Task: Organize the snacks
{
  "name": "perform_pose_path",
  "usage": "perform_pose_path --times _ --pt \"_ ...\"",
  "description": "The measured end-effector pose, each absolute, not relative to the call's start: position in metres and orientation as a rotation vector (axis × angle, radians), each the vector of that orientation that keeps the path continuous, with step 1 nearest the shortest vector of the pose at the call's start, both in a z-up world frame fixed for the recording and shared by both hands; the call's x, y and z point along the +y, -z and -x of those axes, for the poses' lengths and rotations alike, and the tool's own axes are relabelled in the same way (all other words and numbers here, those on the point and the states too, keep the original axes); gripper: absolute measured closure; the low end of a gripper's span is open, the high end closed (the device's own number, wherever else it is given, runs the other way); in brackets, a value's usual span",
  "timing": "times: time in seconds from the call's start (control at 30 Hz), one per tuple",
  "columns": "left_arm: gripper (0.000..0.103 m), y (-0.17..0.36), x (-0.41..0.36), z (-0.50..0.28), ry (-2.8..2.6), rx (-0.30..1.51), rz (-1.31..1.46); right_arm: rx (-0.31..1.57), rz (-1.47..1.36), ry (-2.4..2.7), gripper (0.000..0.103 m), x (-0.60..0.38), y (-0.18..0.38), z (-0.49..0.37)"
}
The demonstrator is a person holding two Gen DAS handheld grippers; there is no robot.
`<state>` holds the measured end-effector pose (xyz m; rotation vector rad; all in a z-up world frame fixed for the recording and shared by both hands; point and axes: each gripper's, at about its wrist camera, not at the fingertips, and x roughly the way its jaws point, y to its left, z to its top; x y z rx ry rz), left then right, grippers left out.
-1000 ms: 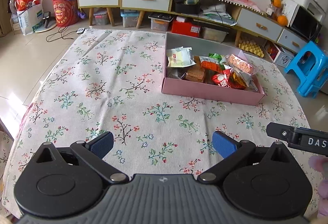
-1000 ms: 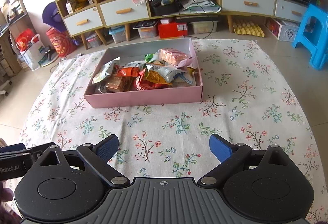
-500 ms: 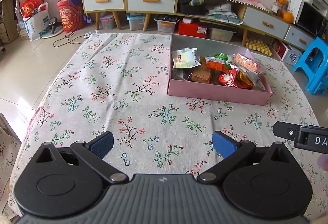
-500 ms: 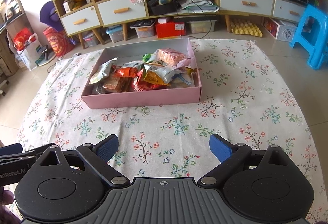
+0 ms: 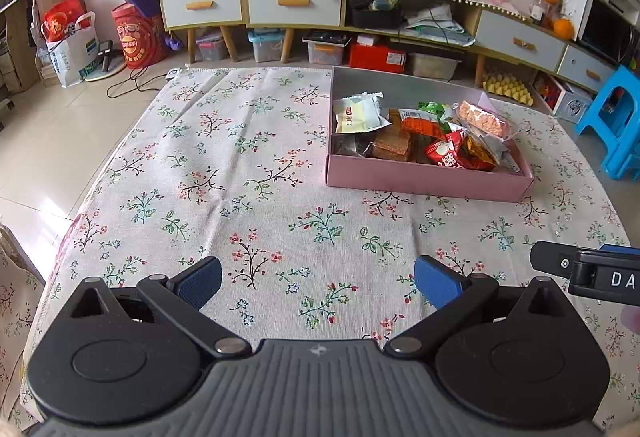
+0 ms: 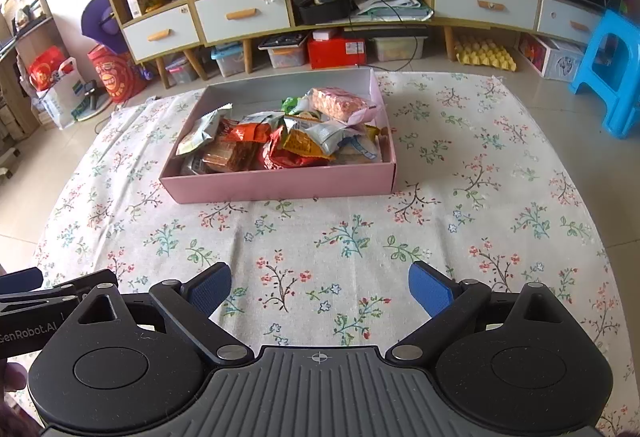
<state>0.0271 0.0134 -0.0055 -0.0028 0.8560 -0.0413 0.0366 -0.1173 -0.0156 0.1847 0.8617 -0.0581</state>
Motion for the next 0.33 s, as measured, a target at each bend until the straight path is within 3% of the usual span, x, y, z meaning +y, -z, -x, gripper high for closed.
perform_pose_path --times 0.33 --pt "0.0 0.0051 0.0135 -0.0271 0.04 0.856 0.005 0.859 -0.18 0.052 0.006 -0.1153 0.0142 -0.0357"
